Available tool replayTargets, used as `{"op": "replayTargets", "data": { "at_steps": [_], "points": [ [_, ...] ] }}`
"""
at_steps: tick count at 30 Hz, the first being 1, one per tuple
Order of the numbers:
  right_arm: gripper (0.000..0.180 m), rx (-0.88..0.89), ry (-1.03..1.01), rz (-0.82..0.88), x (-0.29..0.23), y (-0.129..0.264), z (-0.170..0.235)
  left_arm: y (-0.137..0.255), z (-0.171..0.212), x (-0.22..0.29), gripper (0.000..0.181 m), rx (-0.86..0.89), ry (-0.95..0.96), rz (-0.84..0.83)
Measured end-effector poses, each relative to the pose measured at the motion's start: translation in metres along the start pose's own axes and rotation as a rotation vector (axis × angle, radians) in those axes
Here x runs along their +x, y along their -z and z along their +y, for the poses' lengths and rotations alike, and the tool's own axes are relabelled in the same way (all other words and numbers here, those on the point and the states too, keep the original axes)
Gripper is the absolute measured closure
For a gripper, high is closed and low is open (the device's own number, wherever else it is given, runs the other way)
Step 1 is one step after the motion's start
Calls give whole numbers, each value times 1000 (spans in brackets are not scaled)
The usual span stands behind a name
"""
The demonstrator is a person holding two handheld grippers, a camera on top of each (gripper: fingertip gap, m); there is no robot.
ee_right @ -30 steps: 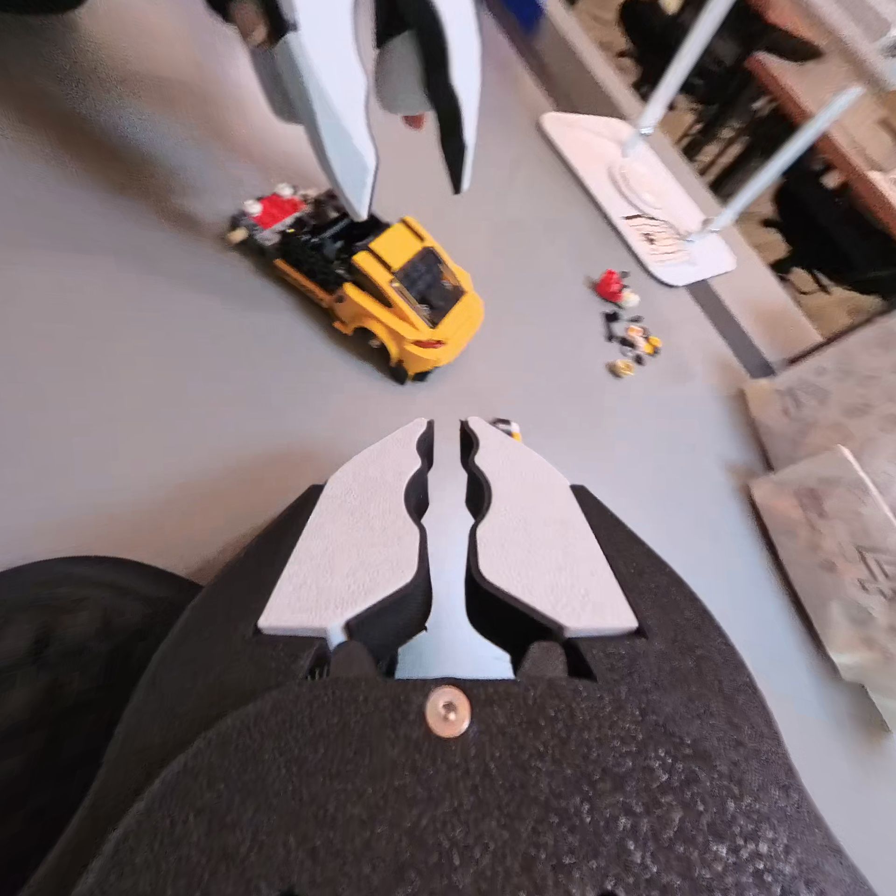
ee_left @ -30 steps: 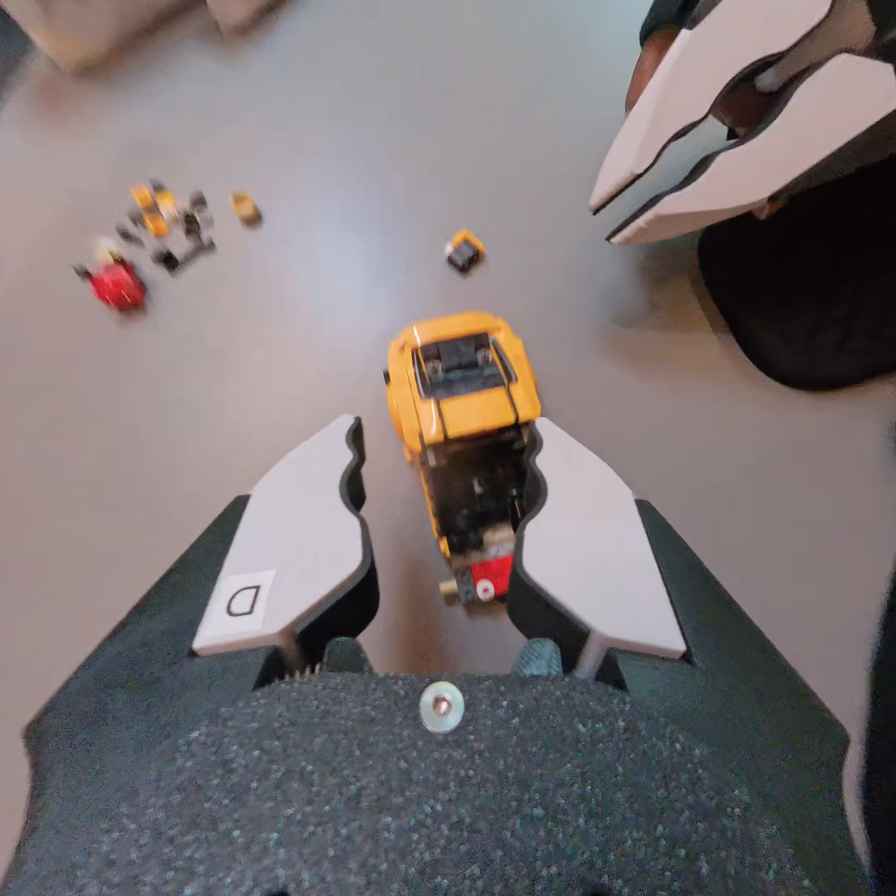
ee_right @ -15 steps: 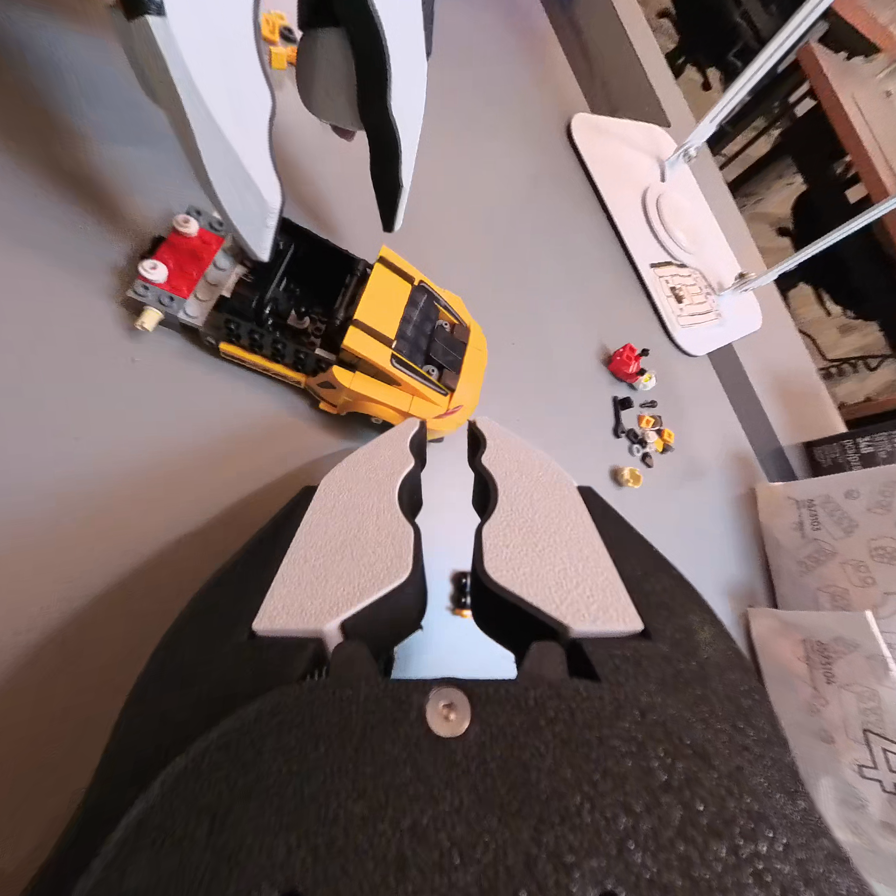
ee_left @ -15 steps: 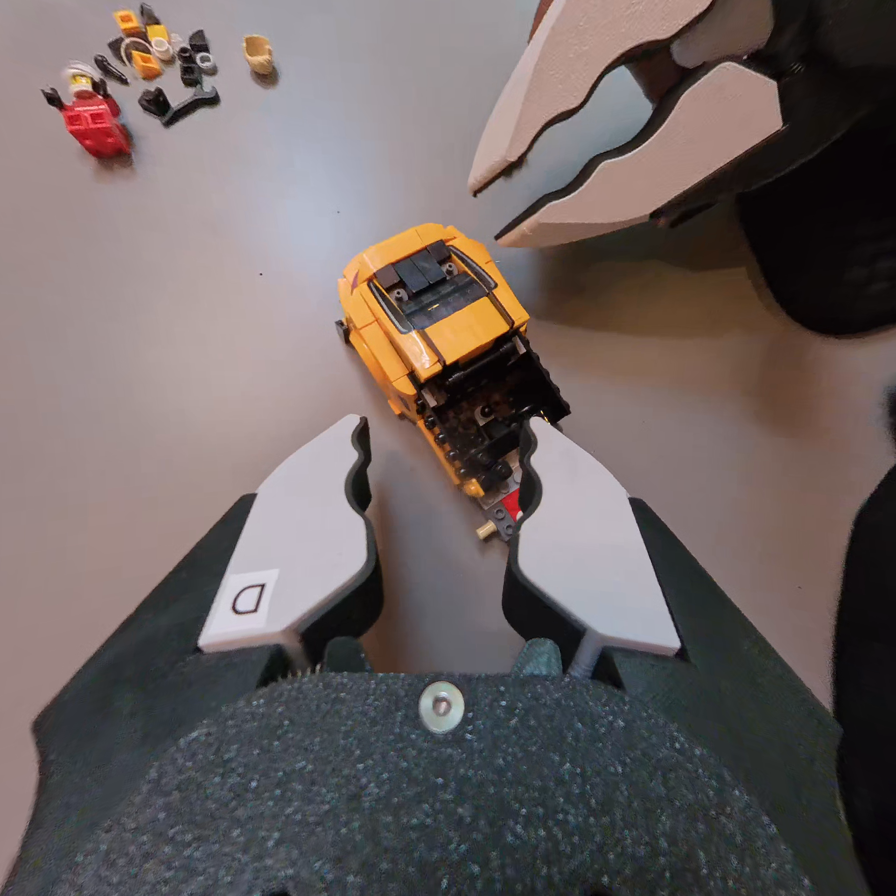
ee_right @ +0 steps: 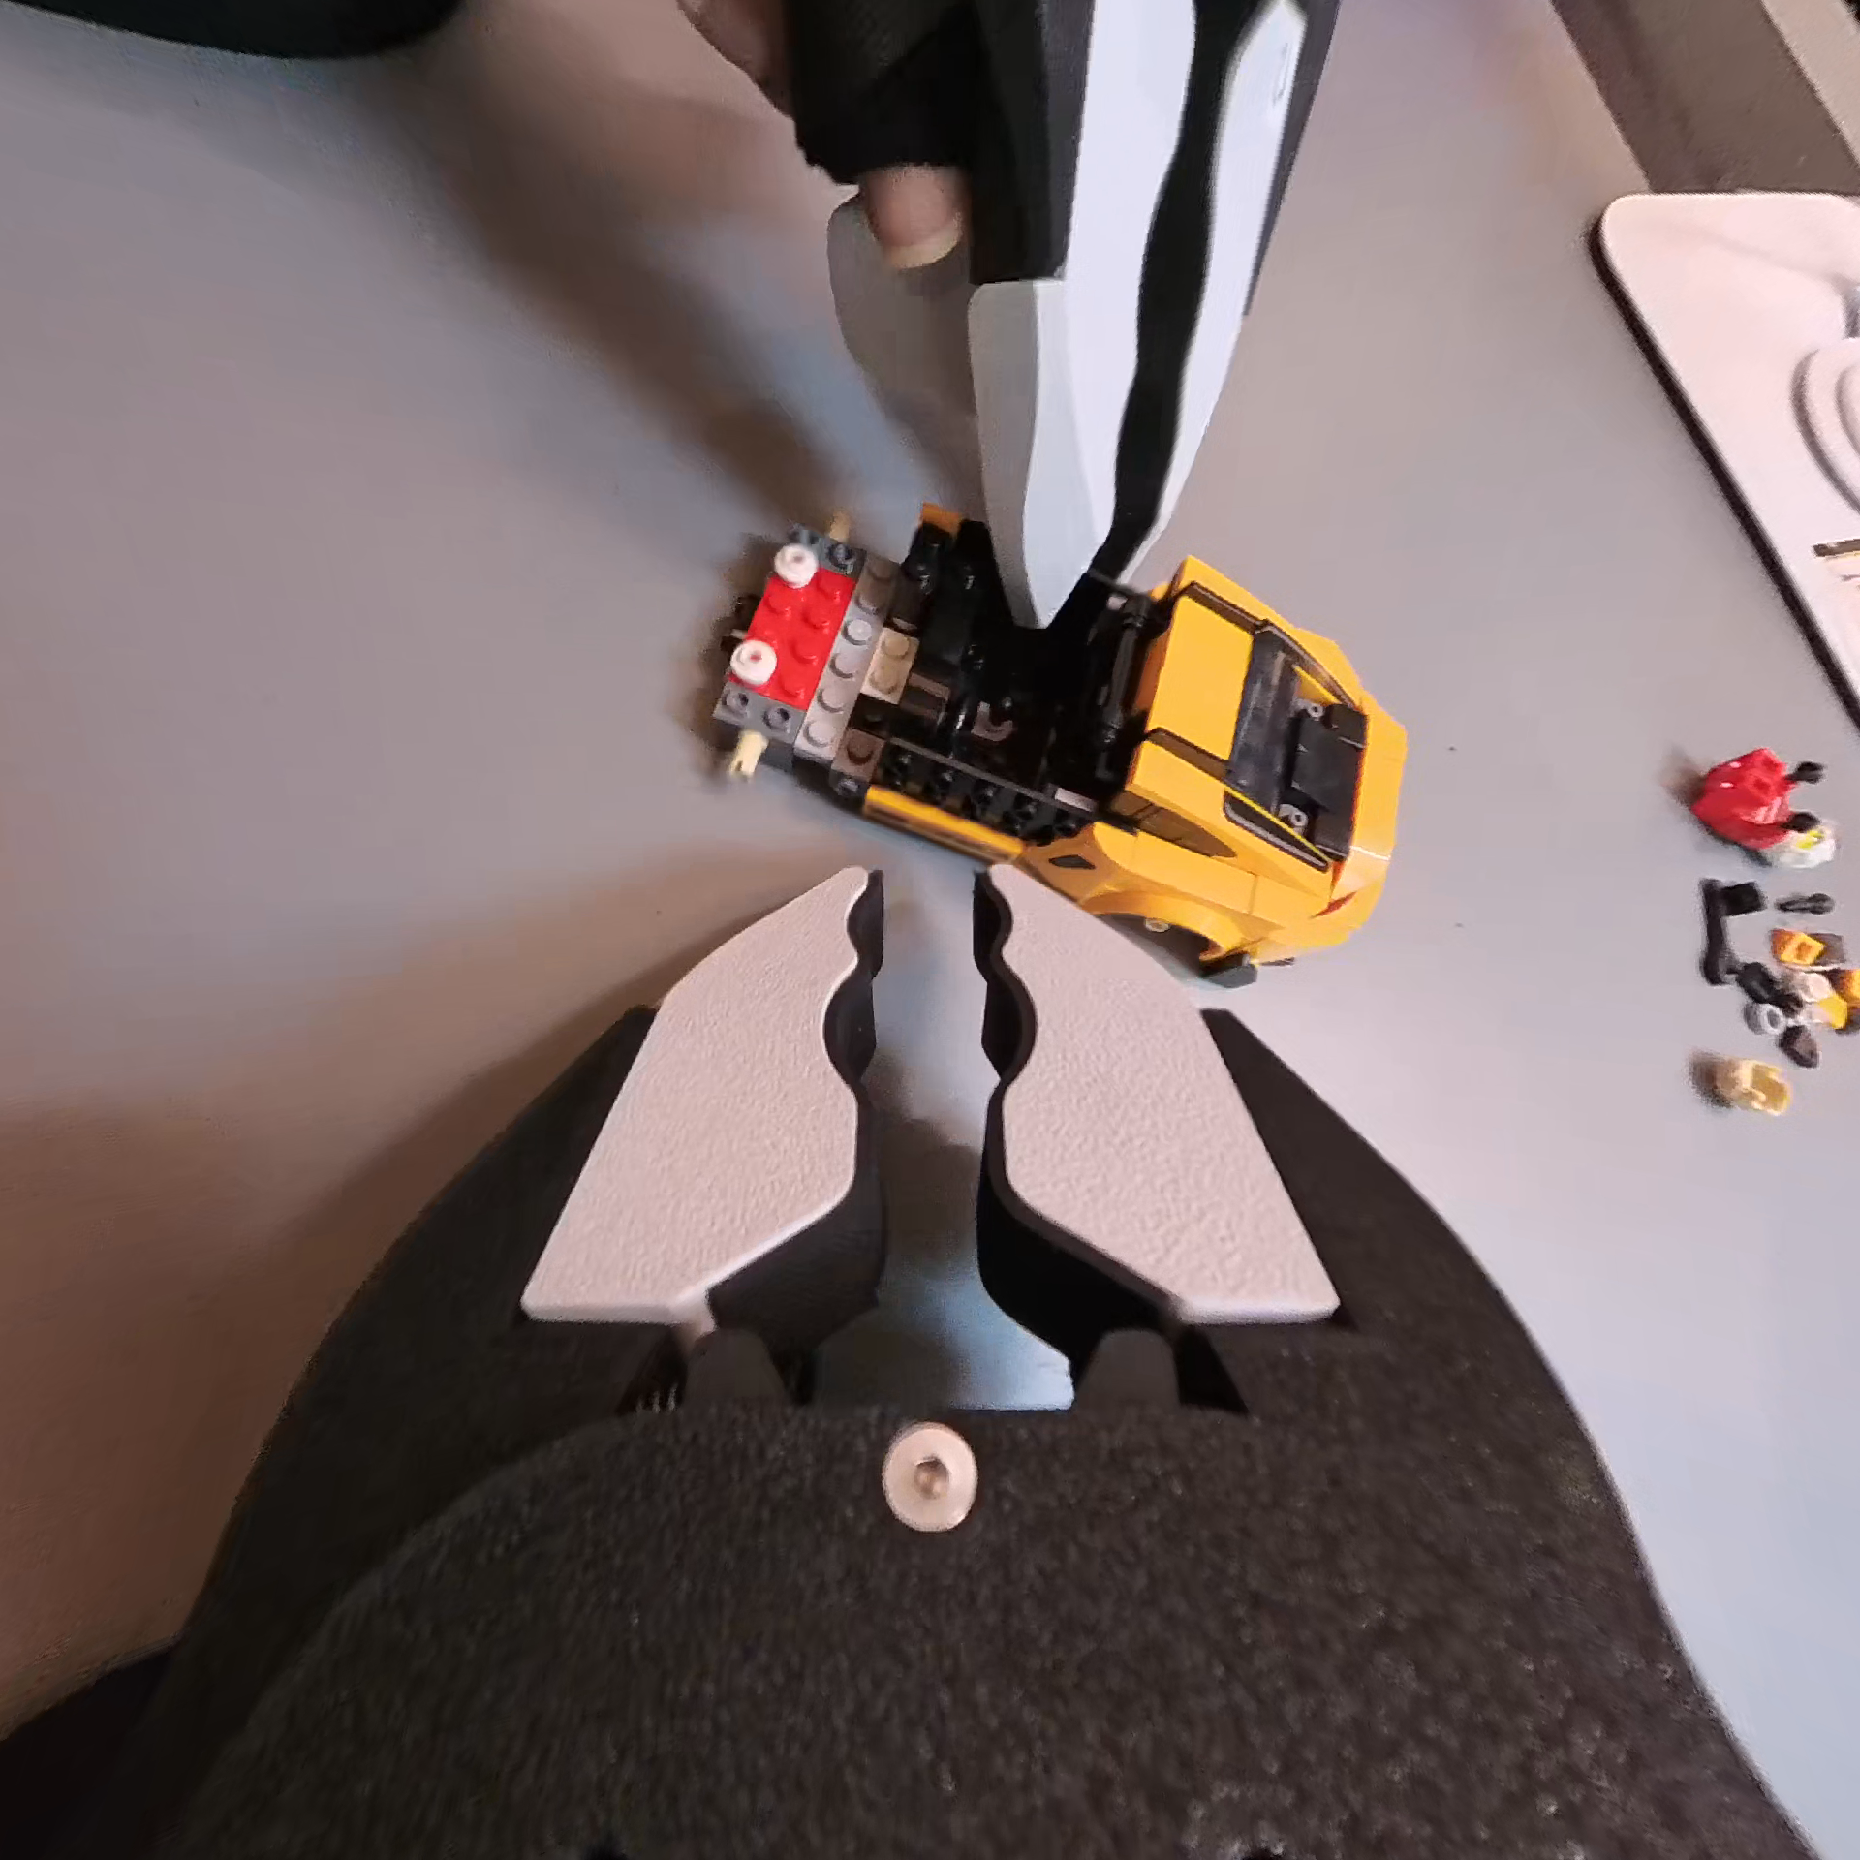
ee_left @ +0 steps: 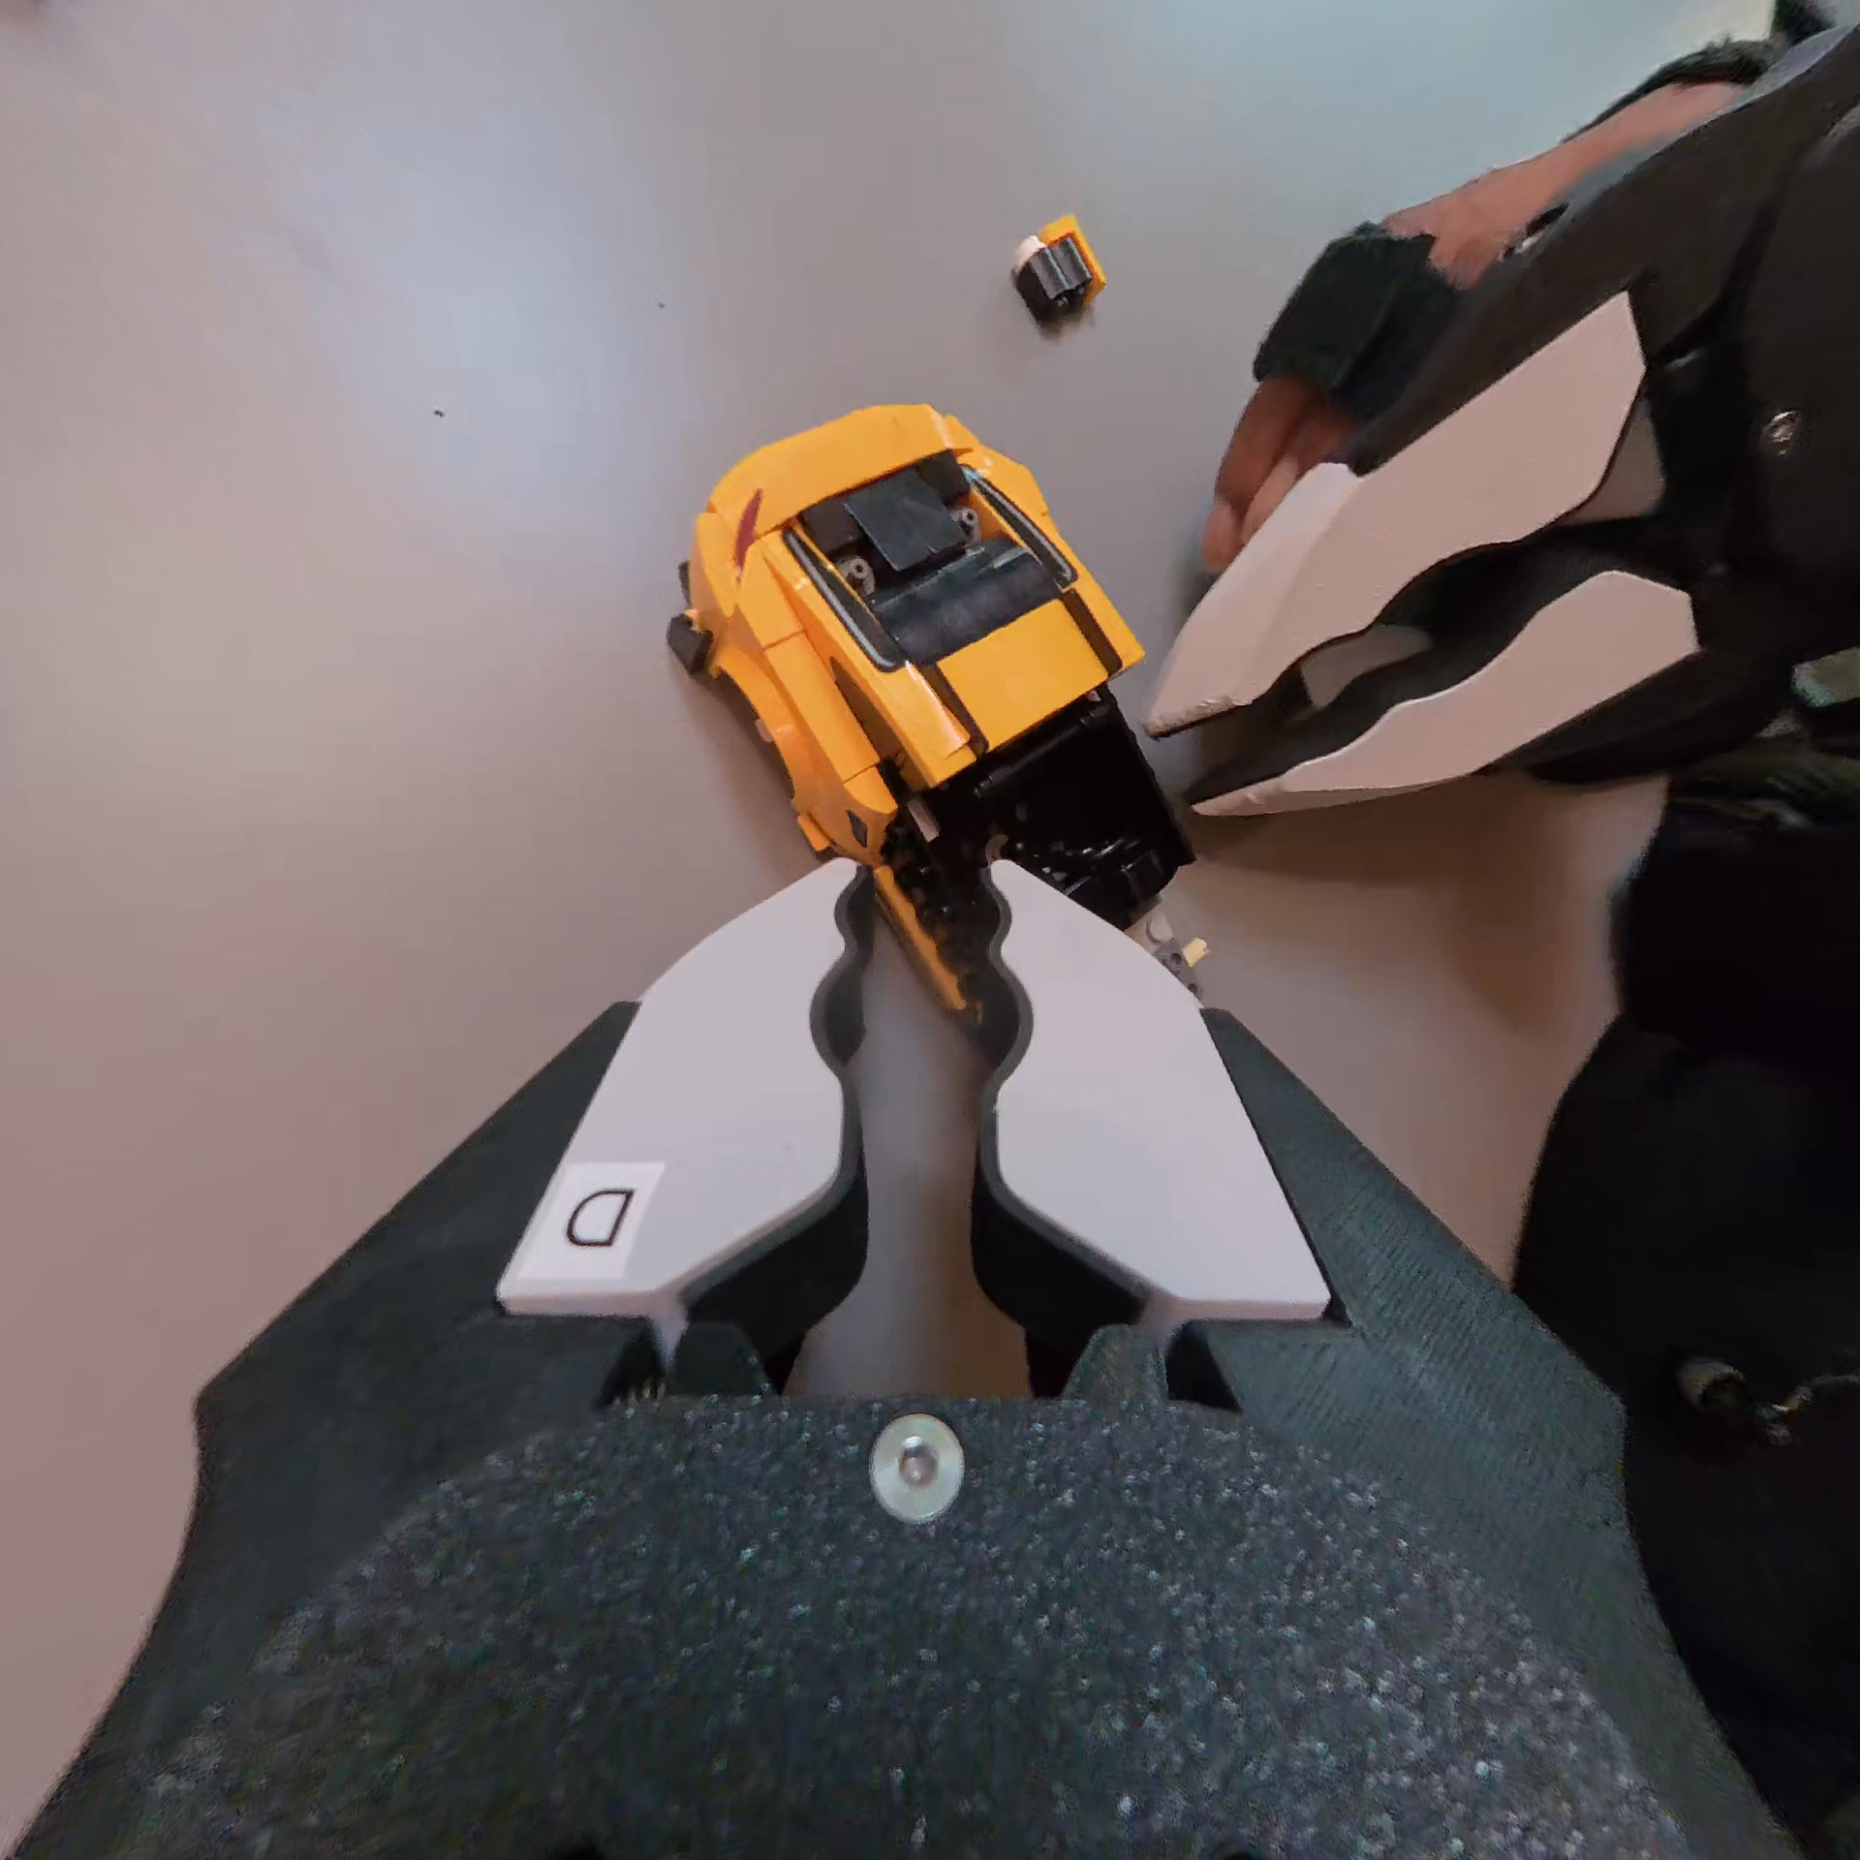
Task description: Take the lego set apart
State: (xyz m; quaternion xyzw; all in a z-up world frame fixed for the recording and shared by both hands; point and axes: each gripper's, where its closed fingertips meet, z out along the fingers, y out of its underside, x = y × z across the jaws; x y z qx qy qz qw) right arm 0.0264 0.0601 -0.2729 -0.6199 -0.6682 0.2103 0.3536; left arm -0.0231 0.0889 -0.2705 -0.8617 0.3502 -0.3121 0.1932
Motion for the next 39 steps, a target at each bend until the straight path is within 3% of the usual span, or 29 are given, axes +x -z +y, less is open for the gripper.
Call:
{"op": "replayTargets", "data": {
  "at_steps": [5,9,18,23,29,39],
  "points": [
    [163,-21,-14,12,-3,3,6,15,-5,25,165,26,-371,-61],
    [163,-4,-59,8,3,4,6,-1,7,34,152,-117,-653,-106],
    [164,31,-98,-17,4,8,4,-12,21,35,153,-461,-748,-5],
    [164,57,-118,-24,6,12,4,-12,19,32,166,-565,-742,48],
    [164,85,-133,-28,8,17,3,-15,15,36,168,-490,-752,53],
    [159,240,-137,15,12,29,-29,7,-3,52,170,-83,-534,188]
  ]
}}
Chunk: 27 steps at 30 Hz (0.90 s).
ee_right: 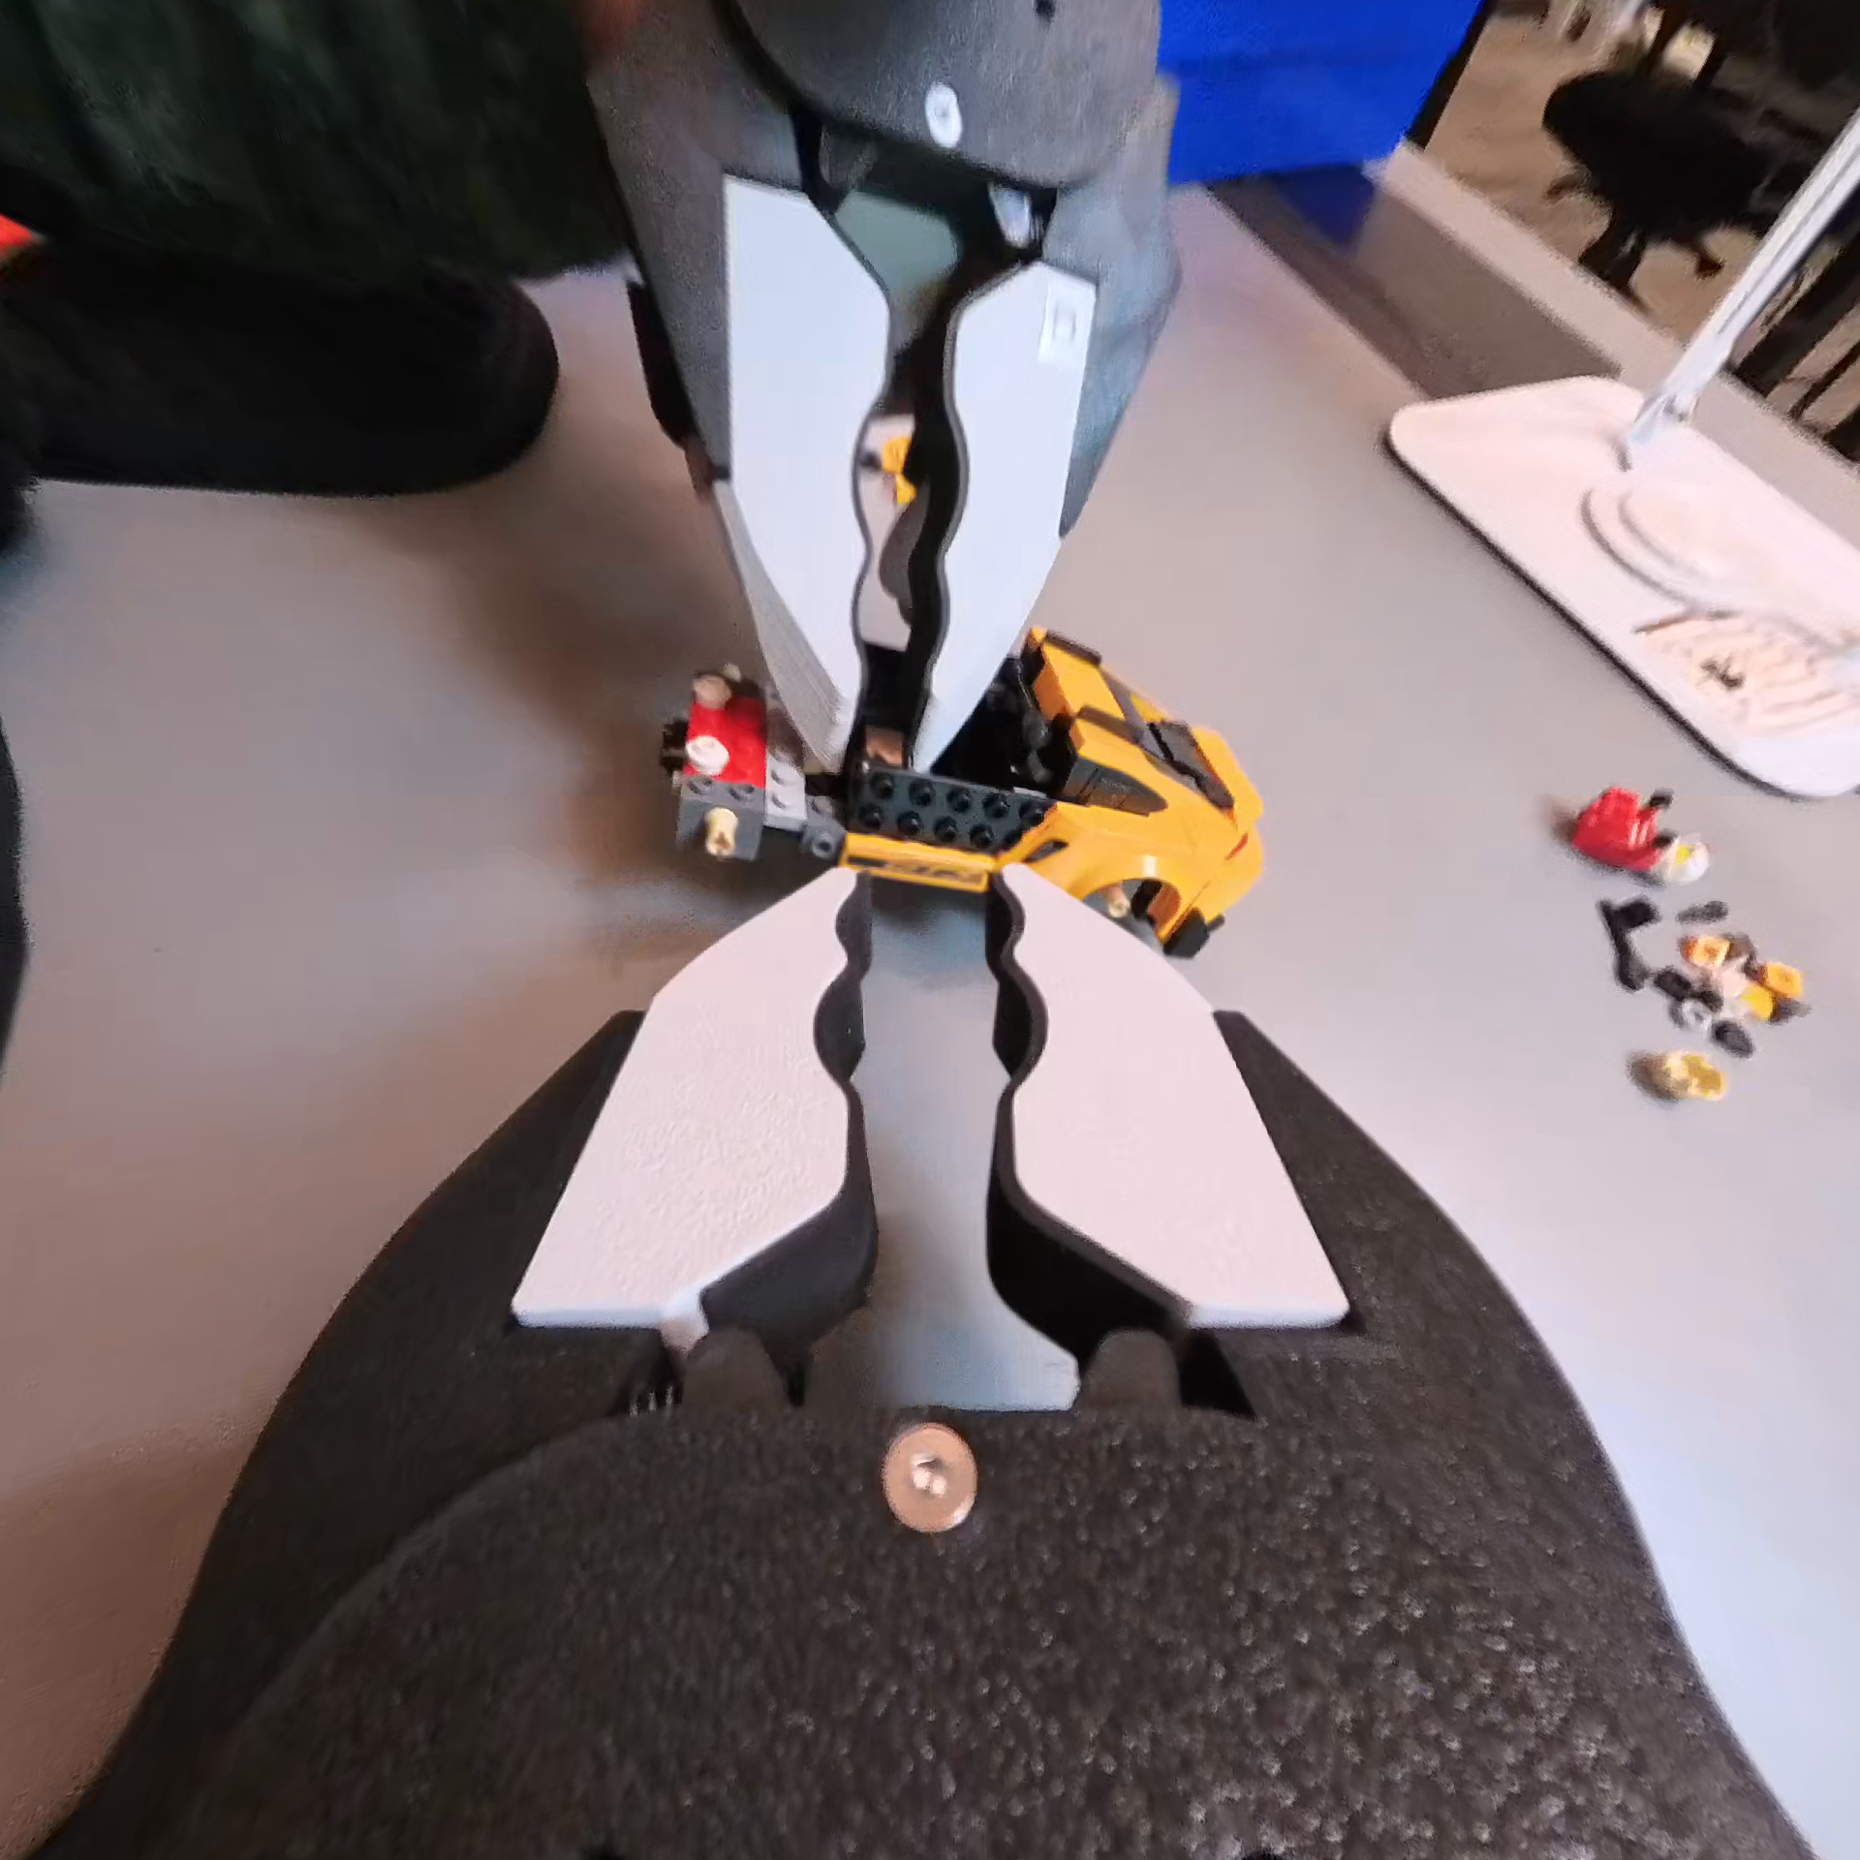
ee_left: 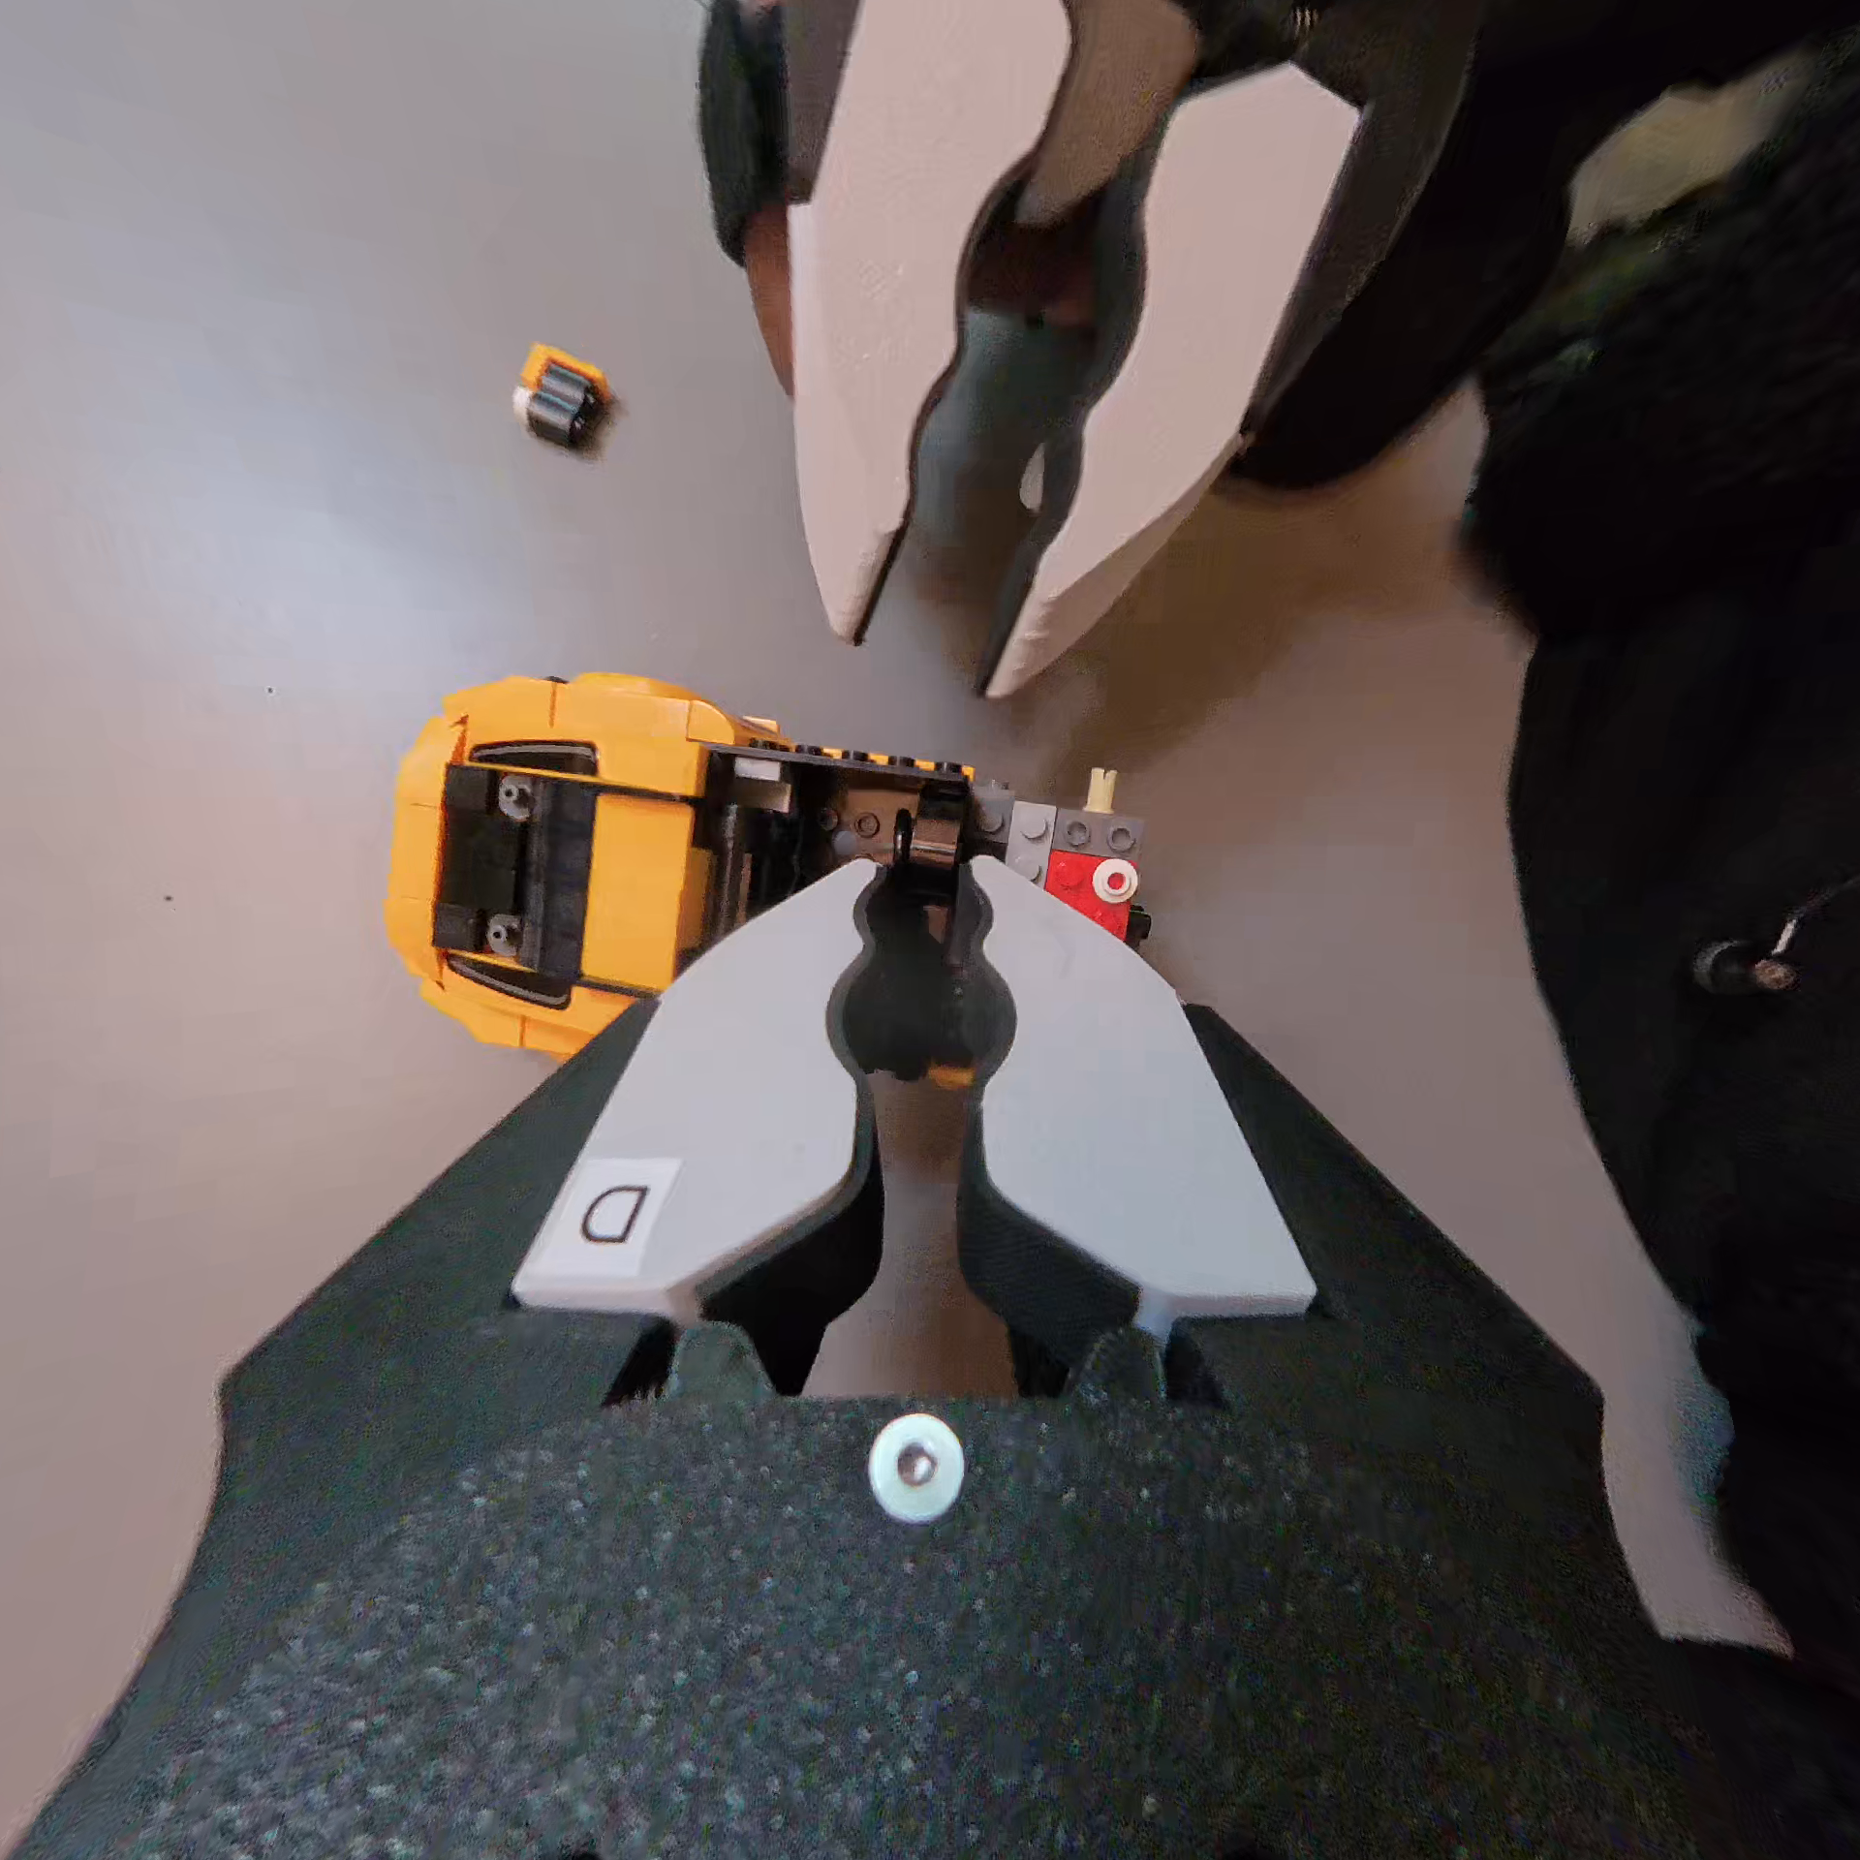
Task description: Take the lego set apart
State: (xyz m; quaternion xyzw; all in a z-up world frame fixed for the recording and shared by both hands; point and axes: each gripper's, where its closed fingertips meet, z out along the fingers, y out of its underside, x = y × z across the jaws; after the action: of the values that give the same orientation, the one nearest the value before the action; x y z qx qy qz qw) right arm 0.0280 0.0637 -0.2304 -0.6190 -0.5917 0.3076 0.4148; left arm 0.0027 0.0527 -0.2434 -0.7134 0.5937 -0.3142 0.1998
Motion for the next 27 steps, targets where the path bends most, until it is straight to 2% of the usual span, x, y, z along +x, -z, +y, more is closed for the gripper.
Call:
{"op": "replayTargets", "data": {
  "at_steps": [6,10,15,23,27],
  "points": [
    [154,12,307,66,-7,-5,-6,13,-3,8,170,223,96,58],
    [156,46,563,139,-14,-12,-22,18,-4,14,170,275,114,106],
    [166,6,793,68,-23,-16,-28,26,-5,16,170,315,147,166],
    [168,-61,900,-49,-23,-17,-36,32,-5,18,170,351,180,236],
    [179,-28,870,-25,-22,-15,-44,38,-6,20,170,373,194,267]
  ]
}}
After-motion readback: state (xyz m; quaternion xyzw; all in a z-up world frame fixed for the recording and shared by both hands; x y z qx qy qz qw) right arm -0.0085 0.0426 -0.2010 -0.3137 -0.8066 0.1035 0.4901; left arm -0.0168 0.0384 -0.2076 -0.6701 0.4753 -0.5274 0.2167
